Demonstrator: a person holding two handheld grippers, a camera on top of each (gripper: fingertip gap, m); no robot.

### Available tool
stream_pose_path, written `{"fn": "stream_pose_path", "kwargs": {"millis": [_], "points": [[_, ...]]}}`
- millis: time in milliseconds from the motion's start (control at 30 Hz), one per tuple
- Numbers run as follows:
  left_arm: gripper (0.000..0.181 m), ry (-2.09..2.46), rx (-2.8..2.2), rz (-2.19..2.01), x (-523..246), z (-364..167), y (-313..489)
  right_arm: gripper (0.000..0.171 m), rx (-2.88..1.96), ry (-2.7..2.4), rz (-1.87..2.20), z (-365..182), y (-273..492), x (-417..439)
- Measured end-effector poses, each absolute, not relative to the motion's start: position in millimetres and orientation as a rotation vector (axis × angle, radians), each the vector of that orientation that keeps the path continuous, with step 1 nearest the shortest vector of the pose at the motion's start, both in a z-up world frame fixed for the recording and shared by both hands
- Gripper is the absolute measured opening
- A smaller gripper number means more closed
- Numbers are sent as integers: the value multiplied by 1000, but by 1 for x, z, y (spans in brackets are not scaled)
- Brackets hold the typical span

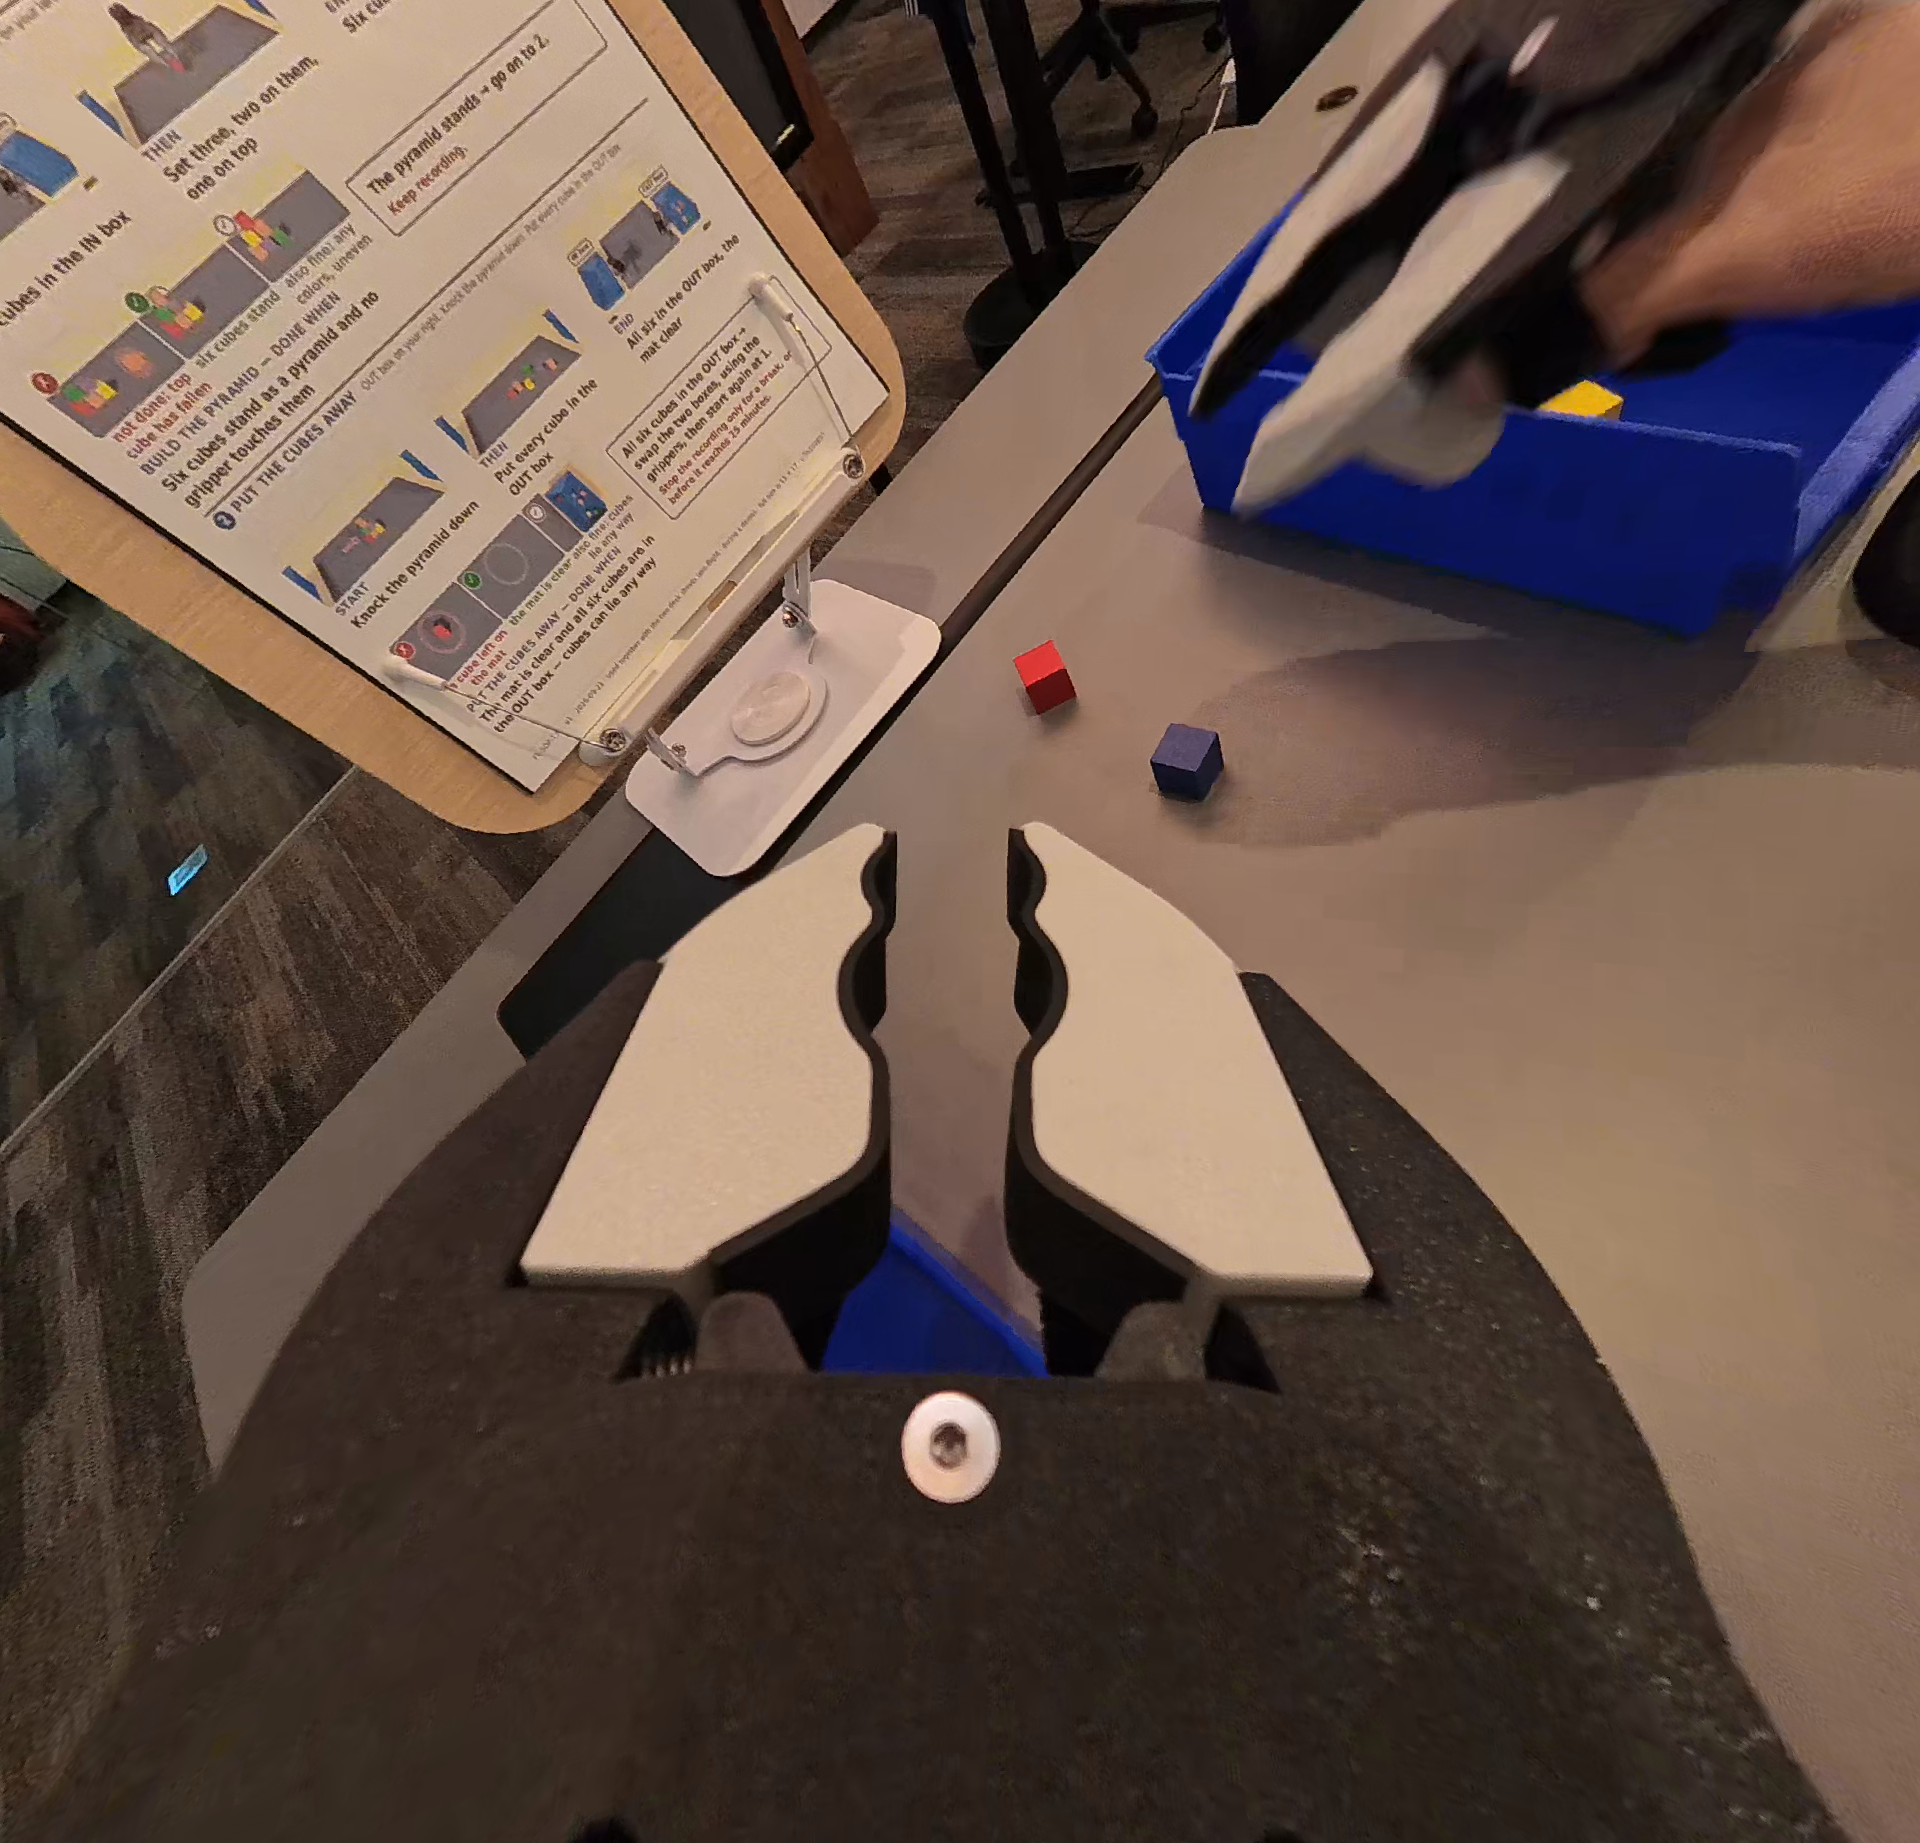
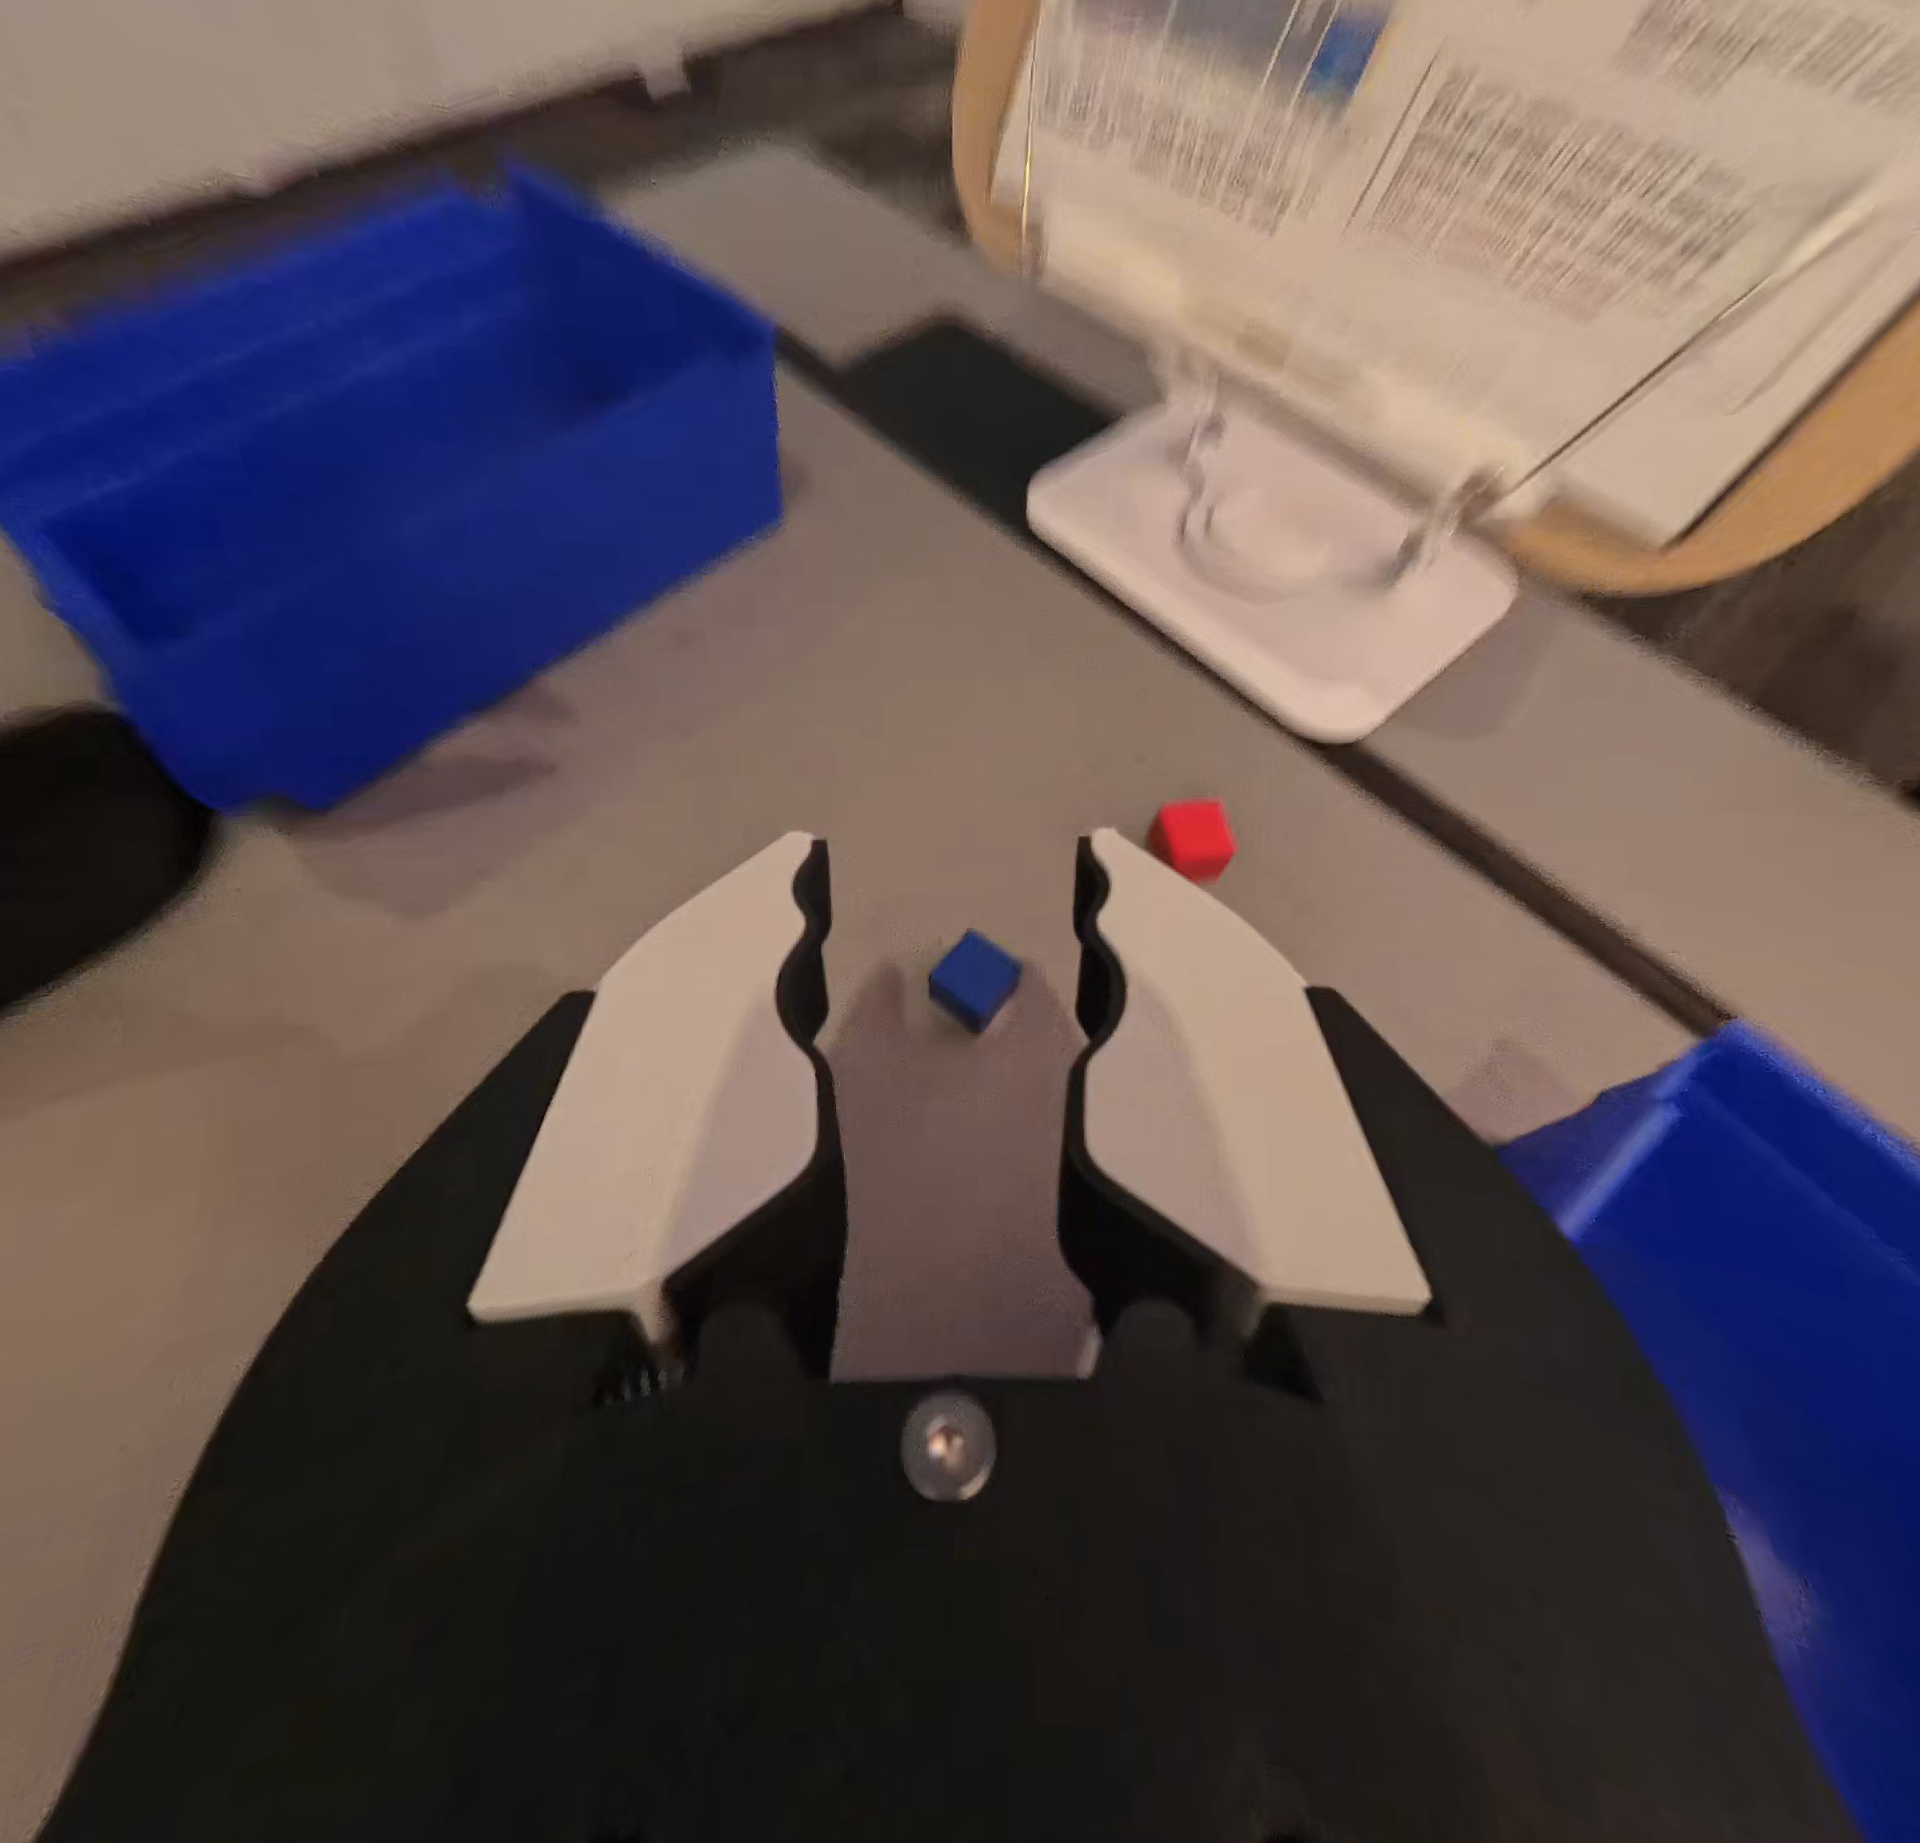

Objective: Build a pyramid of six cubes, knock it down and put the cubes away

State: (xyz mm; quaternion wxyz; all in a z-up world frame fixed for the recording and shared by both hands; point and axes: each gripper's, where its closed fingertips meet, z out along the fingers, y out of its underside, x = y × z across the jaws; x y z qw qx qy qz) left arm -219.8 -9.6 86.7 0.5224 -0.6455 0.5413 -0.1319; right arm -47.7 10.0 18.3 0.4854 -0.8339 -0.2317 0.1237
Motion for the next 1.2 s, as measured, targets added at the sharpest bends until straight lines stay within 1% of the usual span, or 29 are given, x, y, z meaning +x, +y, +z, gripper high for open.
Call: {"fn": "stream_pose_path", "kwargs": {"millis": [67, 133, 267, 400, 533, 667, 767, 833, 933, 1000, 1100, 1167, 1200], "points": [[20, 1299, -1546, -302, -220, 87, -10, 58, -2203, -577, 125, -34, 31, -53], [20, 1295, -1537, -299, -221, 89, -12, 58, -2299, -509, 108, -71, 45, -54], [20, 1296, -1522, -305, -220, 92, -14, 60, -2402, -397, 97, -109, 55, -49], [20, 1294, -1522, -312, -221, 93, -14, 59, -2481, -414, 60, -130, 53, -52], [20, 1292, -1517, -315, -222, 94, -15, 49, -2523, -420, 65, -142, 54, -52], [20, 1291, -1515, -315, -222, 95, -15, 45, -2563, -423, 43, -150, 53, -46], [20, 1289, -1516, -317, -222, 95, -14, 30, -2564, -439, 85, -151, 53, -48], [20, 1294, -1518, -314, -221, 94, -14, 30, -2577, -455, 90, -151, 51, -46], [20, 1301, -1520, -311, -220, 92, -15, 29, -2554, -486, 162, -137, 46, -49], [20, 1301, -1521, -311, -220, 92, -14, 29, -2496, -527, 278, -107, 38, -57], [20, 1299, -1522, -310, -221, 92, -14, 29, -2259, -576, 489, -17, 16, -58], [20, 1297, -1514, -314, -222, 94, -16, 29, -2073, -548, 423, 41, 0, -21], [20, 1295, -1508, -317, -222, 96, -17, 29, -2059, -489, 310, 53, -7, 12]]}}
